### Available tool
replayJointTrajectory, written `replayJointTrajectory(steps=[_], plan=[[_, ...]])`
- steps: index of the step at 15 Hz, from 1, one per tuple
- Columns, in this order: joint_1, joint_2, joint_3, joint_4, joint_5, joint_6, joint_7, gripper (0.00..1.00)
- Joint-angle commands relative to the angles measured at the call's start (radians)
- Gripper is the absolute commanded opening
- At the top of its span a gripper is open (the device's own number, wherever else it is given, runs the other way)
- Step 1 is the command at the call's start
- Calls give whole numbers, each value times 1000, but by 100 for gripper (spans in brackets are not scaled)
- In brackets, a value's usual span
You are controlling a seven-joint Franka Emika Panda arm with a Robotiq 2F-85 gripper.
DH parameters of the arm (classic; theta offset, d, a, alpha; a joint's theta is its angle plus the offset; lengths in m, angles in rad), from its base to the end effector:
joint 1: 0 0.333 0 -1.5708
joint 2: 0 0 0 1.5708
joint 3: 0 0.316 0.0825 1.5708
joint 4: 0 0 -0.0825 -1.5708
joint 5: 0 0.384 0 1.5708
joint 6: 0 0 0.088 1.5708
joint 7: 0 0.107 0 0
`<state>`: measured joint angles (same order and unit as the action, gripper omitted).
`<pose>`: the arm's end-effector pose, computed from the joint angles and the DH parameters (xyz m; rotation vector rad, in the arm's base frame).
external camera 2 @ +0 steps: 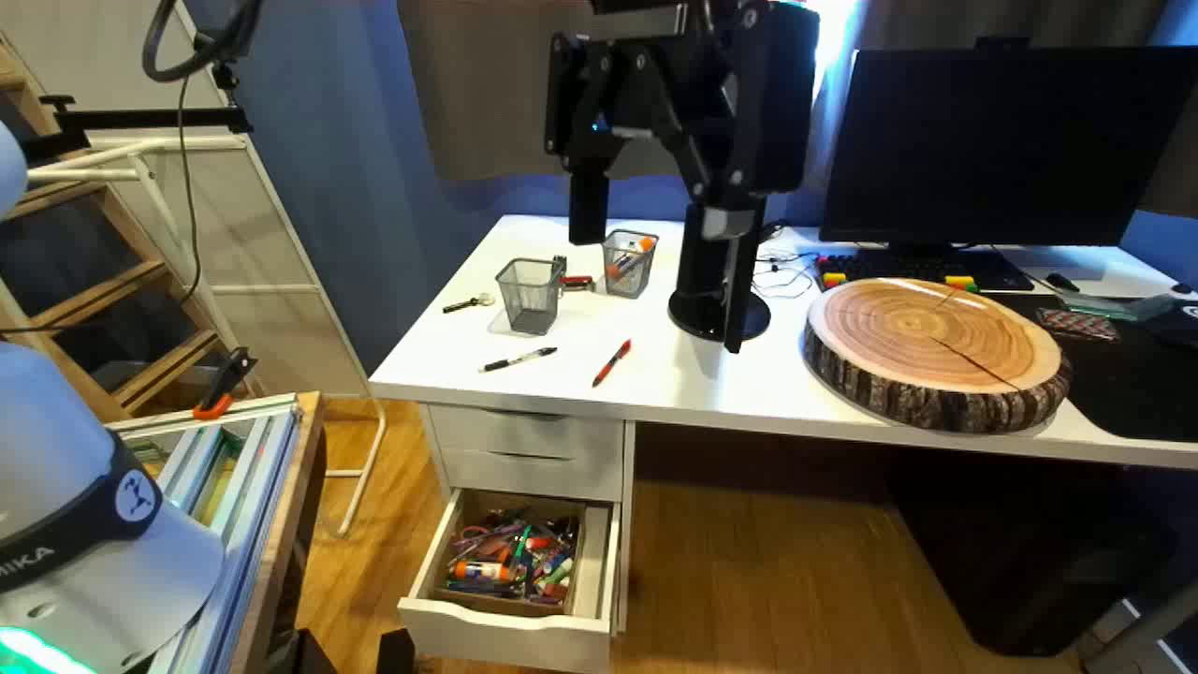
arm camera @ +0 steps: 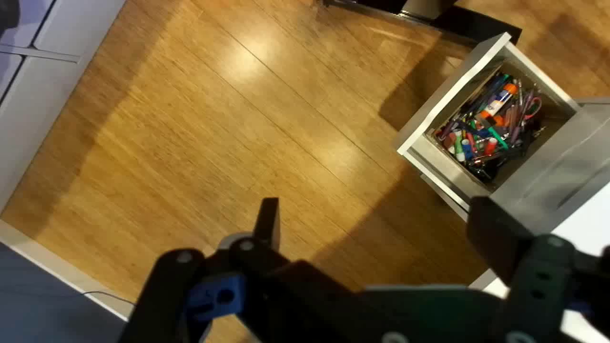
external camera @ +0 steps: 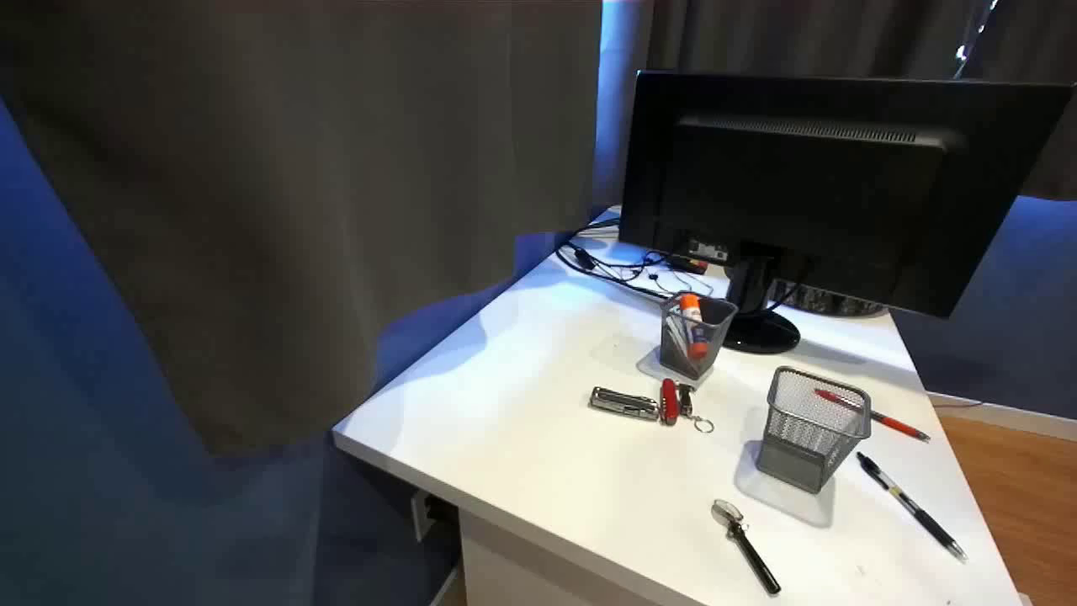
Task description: Lift the orange and black pens, put them on the stationary holder, put the orange pen to the left and black pen to the right
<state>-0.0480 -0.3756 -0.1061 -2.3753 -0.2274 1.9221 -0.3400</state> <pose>0.4172 -0.0826 0.4592 2.9593 0.4196 -0.1745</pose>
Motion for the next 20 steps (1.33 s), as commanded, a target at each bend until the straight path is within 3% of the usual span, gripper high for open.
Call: replayJointTrajectory(steps=[1,6,10,15,20], plan=[[2,0,-2,1,0,-2,1,100],[2,0,-2,1,0,-2,1,100],[86,152,53,64,49,33,-22,100],[190,357,145,117,131,212,-90,100],[196,530,221,161,239,402,-171,100]])
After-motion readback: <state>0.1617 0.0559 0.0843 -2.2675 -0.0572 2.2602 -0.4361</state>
